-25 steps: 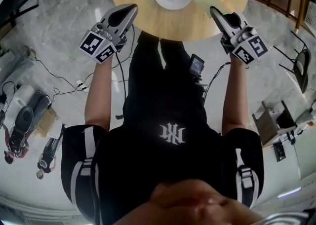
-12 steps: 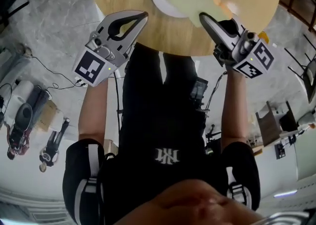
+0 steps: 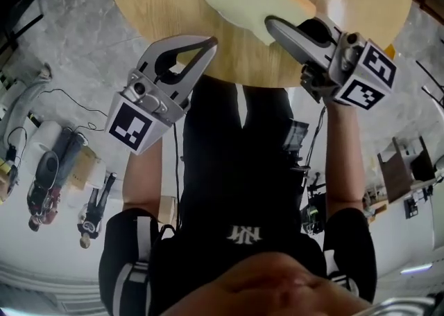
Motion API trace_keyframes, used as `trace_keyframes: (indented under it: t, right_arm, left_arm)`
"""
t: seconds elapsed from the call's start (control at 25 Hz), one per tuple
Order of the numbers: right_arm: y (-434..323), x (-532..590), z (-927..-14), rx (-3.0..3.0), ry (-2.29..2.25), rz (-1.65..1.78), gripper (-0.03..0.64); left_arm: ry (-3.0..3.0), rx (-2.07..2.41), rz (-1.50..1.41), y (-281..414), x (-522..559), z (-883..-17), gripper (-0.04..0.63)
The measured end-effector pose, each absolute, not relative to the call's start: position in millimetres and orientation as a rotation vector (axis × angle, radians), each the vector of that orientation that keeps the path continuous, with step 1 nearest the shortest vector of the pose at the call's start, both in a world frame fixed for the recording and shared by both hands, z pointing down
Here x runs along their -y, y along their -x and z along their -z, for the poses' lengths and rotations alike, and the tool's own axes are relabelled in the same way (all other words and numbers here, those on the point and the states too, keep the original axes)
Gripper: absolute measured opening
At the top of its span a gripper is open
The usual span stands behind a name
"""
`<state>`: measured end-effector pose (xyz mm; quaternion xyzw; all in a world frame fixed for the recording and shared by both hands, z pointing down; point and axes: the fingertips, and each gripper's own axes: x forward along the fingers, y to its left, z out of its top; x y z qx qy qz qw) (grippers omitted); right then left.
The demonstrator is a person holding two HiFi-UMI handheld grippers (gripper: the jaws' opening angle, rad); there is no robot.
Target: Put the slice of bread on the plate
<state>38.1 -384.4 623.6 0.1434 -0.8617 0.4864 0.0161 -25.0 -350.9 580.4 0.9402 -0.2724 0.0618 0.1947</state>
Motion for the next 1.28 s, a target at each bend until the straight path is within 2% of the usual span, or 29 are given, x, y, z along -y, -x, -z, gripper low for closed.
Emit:
trace_keyframes:
  t: [0.2, 0.36, 0.48, 0.72, 1.16, 1.28]
  right_arm:
    - [-50.7, 384.5, -635.8, 2.614, -0.474, -1.473, 0.095]
    - [-54.8, 385.5, -644.0, 2.568, -0.54, -1.279, 0.105]
    - [-51.6, 388.8, -651.2, 2.521, -0.582, -1.12, 0.179]
    - [-49.3, 393.5, -657.1, 2.453, -0.67, -0.908, 0.215]
    - [-55.6, 415.8, -651.2, 2.35, -0.896, -0.51, 0.364]
    - [-57.5, 422.4, -649.8, 2.307, -0.932, -0.399, 0.436]
  left_arm:
    - [-2.64, 0.742, -0.127, 5.1, 352.7, -577.0, 0.006]
    - [-2.63, 0.718, -0.109, -1.3, 346.3, -580.3, 0.006]
    - [-2.628, 0.697, -0.11, -1.6, 342.6, -583.4, 0.006]
    - [-2.633, 0.668, -0.115, -2.9, 337.2, -585.9, 0.006]
    - [-2.64, 0.641, -0.127, -4.8, 333.8, -588.4, 0.006]
    - [-2.639, 0.64, -0.124, -5.0, 333.6, -587.2, 0.006]
